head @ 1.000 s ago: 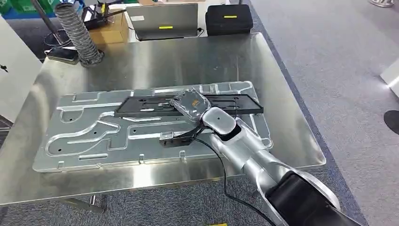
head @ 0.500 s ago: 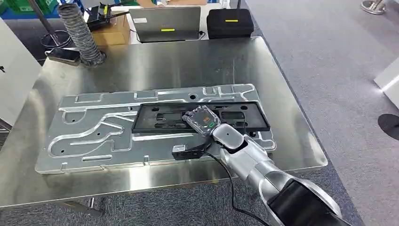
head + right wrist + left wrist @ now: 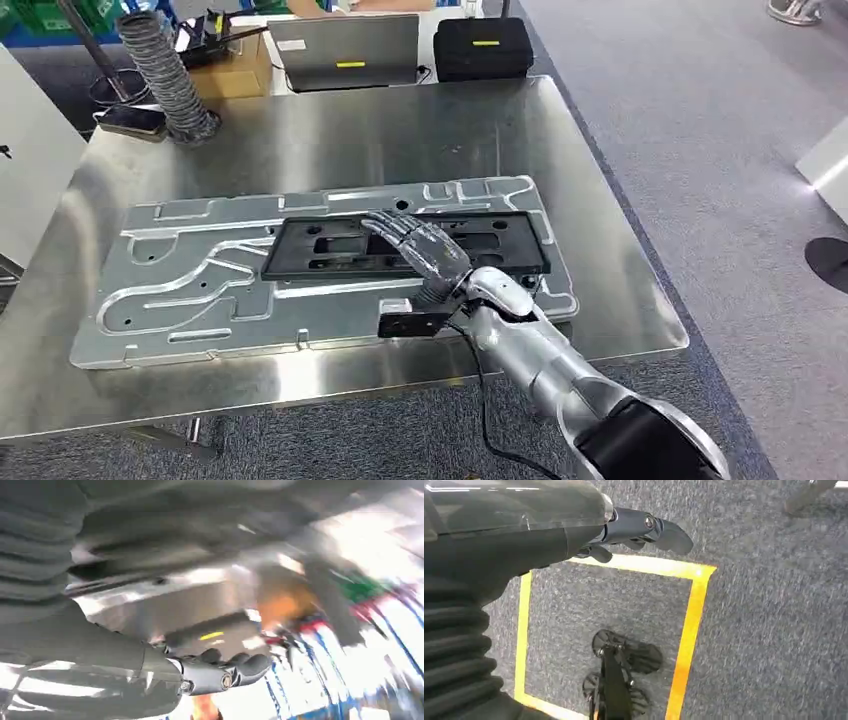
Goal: Take the parts from the cabinet and place them on the table.
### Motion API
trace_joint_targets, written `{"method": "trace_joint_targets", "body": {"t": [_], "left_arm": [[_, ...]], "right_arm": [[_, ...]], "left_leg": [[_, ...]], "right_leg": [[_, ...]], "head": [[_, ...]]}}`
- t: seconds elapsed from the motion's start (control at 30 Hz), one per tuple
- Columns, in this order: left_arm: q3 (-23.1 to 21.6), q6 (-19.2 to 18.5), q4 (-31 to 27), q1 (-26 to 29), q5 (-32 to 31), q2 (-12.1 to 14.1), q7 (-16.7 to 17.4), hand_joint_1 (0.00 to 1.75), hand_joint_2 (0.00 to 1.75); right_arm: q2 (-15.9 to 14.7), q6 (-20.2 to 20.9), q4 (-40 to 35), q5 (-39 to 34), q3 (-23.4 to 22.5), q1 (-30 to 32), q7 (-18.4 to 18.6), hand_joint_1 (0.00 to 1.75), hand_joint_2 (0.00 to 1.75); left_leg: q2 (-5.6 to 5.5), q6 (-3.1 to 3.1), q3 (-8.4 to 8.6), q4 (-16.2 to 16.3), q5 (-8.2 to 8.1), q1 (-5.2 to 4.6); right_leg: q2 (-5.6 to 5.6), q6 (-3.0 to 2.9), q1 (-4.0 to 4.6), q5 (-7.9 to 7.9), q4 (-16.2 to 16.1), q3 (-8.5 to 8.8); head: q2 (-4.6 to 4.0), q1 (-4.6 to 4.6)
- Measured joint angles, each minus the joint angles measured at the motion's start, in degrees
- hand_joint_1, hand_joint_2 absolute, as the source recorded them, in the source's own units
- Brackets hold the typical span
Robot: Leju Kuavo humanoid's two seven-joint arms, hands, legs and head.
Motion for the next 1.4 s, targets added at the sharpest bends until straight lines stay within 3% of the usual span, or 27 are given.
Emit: {"method": "trace_joint_targets", "body": {"t": [0.03,0.13,0.17,0.2,0.23,0.3,0.33,0.37,0.47,0.53,0.63,0.67,0.7,0.73,0.77,0.83,0.93,1.0,1.07,1.13,1.17,1.2,1.23,1.27,1.33,1.37,1.4], "left_arm": [[0.0,0.0,0.0,0.0,0.0,0.0,0.0,0.00,0.00],[0.0,0.0,0.0,0.0,0.2,0.0,0.1,0.00,0.00],[0.0,0.0,0.0,0.1,0.4,0.0,0.1,0.00,0.00],[0.0,0.0,0.0,0.3,0.5,0.0,0.1,0.00,0.00],[0.0,0.0,0.0,0.3,0.6,0.0,0.0,0.00,0.00],[0.1,0.1,0.0,0.3,1.2,0.0,0.0,0.00,0.00],[0.2,0.1,0.0,0.3,1.5,0.0,-0.1,0.00,0.00],[0.3,0.2,0.0,0.3,1.9,0.0,-0.1,0.00,0.00],[0.9,0.2,0.0,0.5,2.8,0.0,-0.2,0.00,0.00],[1.5,-0.3,0.0,0.5,3.5,-0.2,-0.7,0.00,0.00],[2.0,-1.1,0.0,0.4,4.2,-0.1,-1.3,0.00,0.00],[2.1,-1.2,0.0,0.4,4.2,-0.1,-1.3,0.00,0.00],[2.3,-1.2,0.0,0.6,4.2,-0.2,-1.2,0.00,0.00],[2.4,-1.2,0.0,0.6,4.2,-0.2,-1.1,0.00,0.00],[2.6,-1.2,0.0,0.7,4.3,-0.2,-1.0,0.00,0.00],[3.0,-1.2,0.0,0.5,4.7,-0.3,-0.7,0.00,0.00],[3.4,-1.2,0.0,0.6,5.0,-0.5,-0.2,0.00,0.00],[3.6,-1.2,0.0,0.8,5.0,-0.5,-0.1,0.00,0.00],[3.8,-1.2,0.0,0.6,5.0,-0.6,-0.1,0.00,0.00],[3.9,-1.2,0.0,0.6,5.0,-0.6,-0.1,0.00,0.00],[4.0,-1.2,0.0,0.6,5.0,-0.6,0.0,0.00,0.00],[4.1,-1.2,0.0,0.6,5.0,-0.6,-0.1,0.00,0.00],[4.2,-1.1,0.0,0.6,5.0,-0.6,0.0,0.00,0.00],[4.3,-1.1,0.0,0.6,5.0,-0.6,0.0,0.00,0.00],[4.3,-1.1,0.0,0.3,4.8,-0.6,0.0,0.00,0.00],[4.3,-1.2,0.0,0.1,4.8,-0.6,0.0,0.00,0.00],[4.3,-1.3,0.0,0.1,4.6,-0.7,-0.2,0.00,0.00]], "right_arm": [[0.0,2.2,-3.7,-5.1,-0.4,0.6,-0.7,0.00,0.00],[-0.8,7.2,-13.7,-18.9,-1.7,3.2,-1.0,0.00,0.00],[-1.7,8.2,-19.3,-24.4,-2.8,4.4,-1.1,0.00,0.00],[-2.3,8.7,-22.9,-27.2,-3.5,5.4,-1.1,0.00,0.00],[-2.9,8.6,-26.5,-29.5,-4.5,6.3,-1.2,0.00,0.00],[-4.9,6.7,-36.0,-31.5,-7.0,7.9,-1.4,0.00,0.00],[-5.5,5.5,-39.0,-31.2,-7.8,8.5,-1.5,0.00,0.00],[-6.9,2.3,-43.9,-29.7,-9.3,9.4,-1.5,0.00,0.00],[-9.1,-5.9,-54.2,-22.5,-13.3,12.3,-1.4,0.00,0.00],[-10.2,-15.3,-60.9,-10.2,-17.0,14.7,-0.8,0.00,0.00],[-11.5,-21.4,-66.1,-1.0,-21.1,20.1,1.5,0.00,0.00],[-12.0,-23.2,-67.0,0.9,-23.0,22.6,2.3,0.00,0.00],[-12.4,-24.8,-67.5,2.1,-25.3,25.1,2.9,0.00,0.00],[-12.6,-25.6,-67.8,2.4,-27.3,27.3,3.0,0.00,0.00],[-12.8,-26.0,-68.1,2.9,-29.1,29.0,3.0,0.00,0.00],[-12.8,-26.3,-67.9,4.2,-34.7,33.1,1.3,0.00,0.00],[-11.8,-26.4,-65.0,5.1,-45.0,38.9,-0.5,0.00,0.00],[-10.8,-26.4,-62.6,4.5,-50.6,41.4,-0.7,0.00,0.00],[-9.8,-26.4,-60.6,4.4,-54.4,43.0,-0.9,0.00,0.00],[-9.1,-26.4,-59.2,4.5,-56.8,44.2,-0.9,0.00,0.00],[-8.8,-26.4,-58.6,4.6,-57.6,44.6,-0.9,0.00,0.00],[-8.5,-26.4,-58.0,5.0,-58.3,44.9,-0.8,0.00,0.00],[-8.3,-26.4,-57.6,5.8,-58.8,45.1,-0.1,0.00,0.00],[-8.0,-26.4,-57.1,6.5,-59.5,45.3,0.7,0.00,0.00],[-7.7,-26.4,-55.6,7.1,-60.9,45.7,2.0,0.00,0.00],[-7.5,-26.4,-54.5,6.9,-61.7,45.9,1.9,0.00,0.00],[-7.3,-26.4,-52.9,6.5,-62.7,46.0,1.3,0.00,0.00]], "left_leg": [[-0.03,-0.07,-0.48,1.6,-1.53,-0.08],[-0.04,-0.57,-6.01,14.7,-8.24,0.07],[-0.03,-0.72,-7.30,17.7,-8.97,0.07],[-0.02,-0.78,-7.25,17.6,-8.19,0.10],[0.00,-0.77,-5.94,15.0,-6.36,0.13],[0.01,-0.56,-0.53,4.2,-0.97,0.21],[-0.01,-0.36,0.91,1.0,-0.70,0.23],[-0.16,0.04,1.50,-0.1,-1.33,-0.08],[-0.26,1.00,1.21,0.4,-1.24,-0.30],[-0.20,1.81,1.50,-0.3,-0.87,0.15],[-0.12,2.29,1.47,-0.3,-0.90,0.12],[-0.18,2.32,1.46,-0.3,-0.89,0.12],[-0.21,2.39,1.46,-0.2,-0.75,0.12],[-0.29,2.39,1.45,-0.2,-0.75,0.12],[-0.30,2.38,1.45,-0.1,-0.75,0.04],[-0.37,2.34,1.55,-0.2,-0.77,-0.01],[-0.66,1.40,1.37,-0.2,-0.50,-0.24],[-0.67,0.60,1.37,-0.6,-0.12,-0.51],[-0.27,0.40,0.47,2.5,-4.12,-0.41],[-0.25,0.15,-2.29,11.0,-9.90,-0.34],[-0.26,0.07,-3.40,14.9,-11.87,-0.34],[-0.26,0.05,-3.39,16.8,-12.55,-0.35],[-0.26,0.13,-2.02,15.6,-11.85,-0.35],[-0.26,0.29,0.83,11.7,-10.26,-0.37],[-0.26,0.89,8.51,-0.1,-6.76,-0.40],[-0.30,1.20,9.40,-2.3,-7.39,-0.81],[-0.42,1.36,9.10,-2.6,-6.31,-0.94]], "right_leg": [[0.11,-0.35,-0.04,0.12,-0.2,0.06],[-0.02,-0.62,0.10,0.04,-0.1,0.01],[-0.05,-0.62,0.12,0.01,0.0,-0.03],[-0.07,-0.56,0.11,-0.04,0.0,0.02],[-0.04,-0.46,0.07,-0.11,0.1,0.04],[0.04,0.02,-0.07,-0.57,0.6,0.24],[0.06,0.32,0.02,-0.84,0.9,0.12],[0.08,0.67,0.37,-1.05,1.5,-0.30],[0.01,1.48,0.25,-0.82,1.2,-0.29],[0.11,2.28,0.07,-2.34,2.6,-0.65],[0.07,3.18,-0.29,-8.52,15.0,-6.46],[0.07,3.29,-0.34,-9.51,18.4,-8.14],[0.07,3.33,-0.39,-9.24,19.3,-8.67],[0.07,3.24,-0.42,-7.74,17.2,-7.72],[0.07,3.05,-0.42,-5.46,13.1,-5.68],[-0.03,2.18,-0.18,-1.17,1.8,0.44],[-0.11,1.68,0.39,-0.99,0.9,0.41],[-0.17,0.86,0.07,-0.31,0.2,0.40],[-0.54,0.02,-0.27,0.50,-0.3,-0.01],[-0.54,-0.25,-0.13,1.11,-0.2,-1.02],[-0.54,-0.29,-0.05,1.50,-0.1,-1.63],[-0.51,-0.28,0.05,1.95,0.1,-2.37],[-0.46,-0.24,0.07,2.33,0.2,-2.92],[-0.32,-0.11,0.10,2.77,0.3,-3.51],[-0.21,0.27,0.13,3.68,0.5,-4.44],[-0.29,0.65,0.35,4.16,0.6,-4.52],[-0.26,0.98,0.31,4.46,0.5,-4.45]], "head": [[-0.02,-0.02],[0.00,-0.02],[0.00,-0.02],[0.00,-0.02],[0.00,-0.02],[0.00,-0.02],[0.00,-0.02],[0.00,0.00],[-0.02,0.00],[-0.02,0.00],[0.00,0.00],[-0.02,0.00],[-0.02,0.00],[0.00,0.00],[0.00,0.00],[0.00,0.00],[-0.02,0.00],[0.00,0.00],[0.00,-0.02],[0.00,-0.02],[-0.02,-0.02],[0.00,-0.02],[0.00,-0.02],[0.00,-0.02],[-0.02,-0.02],[0.00,-0.02],[-0.02,0.00]]}}
